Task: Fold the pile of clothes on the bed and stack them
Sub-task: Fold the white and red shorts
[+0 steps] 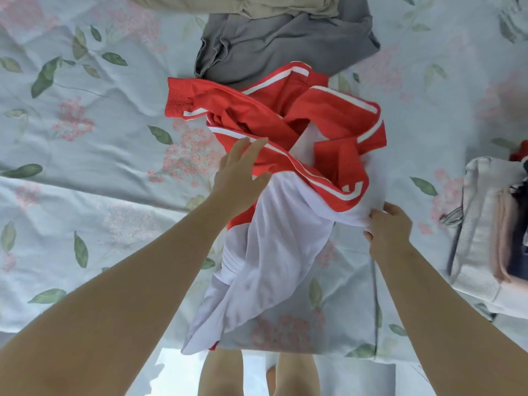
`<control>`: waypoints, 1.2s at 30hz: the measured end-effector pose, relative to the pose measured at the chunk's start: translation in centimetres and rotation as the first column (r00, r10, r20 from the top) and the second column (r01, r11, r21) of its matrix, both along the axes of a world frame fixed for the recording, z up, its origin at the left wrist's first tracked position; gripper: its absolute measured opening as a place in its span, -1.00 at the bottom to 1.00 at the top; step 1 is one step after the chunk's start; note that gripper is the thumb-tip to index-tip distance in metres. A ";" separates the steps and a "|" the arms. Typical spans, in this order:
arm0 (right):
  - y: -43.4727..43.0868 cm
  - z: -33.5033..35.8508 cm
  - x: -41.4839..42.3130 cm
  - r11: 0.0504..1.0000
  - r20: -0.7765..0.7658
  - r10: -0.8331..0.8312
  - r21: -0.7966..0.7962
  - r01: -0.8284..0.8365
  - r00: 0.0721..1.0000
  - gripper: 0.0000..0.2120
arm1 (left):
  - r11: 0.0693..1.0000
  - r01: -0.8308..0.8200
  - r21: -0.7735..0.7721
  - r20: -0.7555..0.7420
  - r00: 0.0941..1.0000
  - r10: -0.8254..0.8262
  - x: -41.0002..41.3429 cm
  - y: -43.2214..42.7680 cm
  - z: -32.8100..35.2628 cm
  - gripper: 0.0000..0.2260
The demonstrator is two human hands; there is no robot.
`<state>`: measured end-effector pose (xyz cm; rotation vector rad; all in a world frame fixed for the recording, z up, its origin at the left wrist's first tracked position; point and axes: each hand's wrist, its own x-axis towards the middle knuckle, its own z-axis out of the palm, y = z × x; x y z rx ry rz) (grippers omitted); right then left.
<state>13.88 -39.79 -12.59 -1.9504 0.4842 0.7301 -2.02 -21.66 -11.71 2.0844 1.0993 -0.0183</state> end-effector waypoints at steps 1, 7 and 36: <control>-0.4 0.0 0.0 1.000 -0.037 -0.002 0.013 0.003 0.999 -0.66 | 0.993 0.117 -0.006 -0.082 0.990 -0.117 0.4 -0.2 -0.4 -0.44; 0.5 0.3 -0.8 0.974 -0.239 0.165 0.193 -0.119 0.957 -0.33 | 0.835 0.440 -0.330 -0.313 0.783 -0.537 1.5 -3.6 -2.6 -0.67; -4.6 -1.7 1.1 0.990 -0.124 0.056 0.138 -0.038 0.991 -0.61 | 0.734 0.350 -0.582 -0.113 0.859 -0.499 4.9 -12.0 -0.2 -0.77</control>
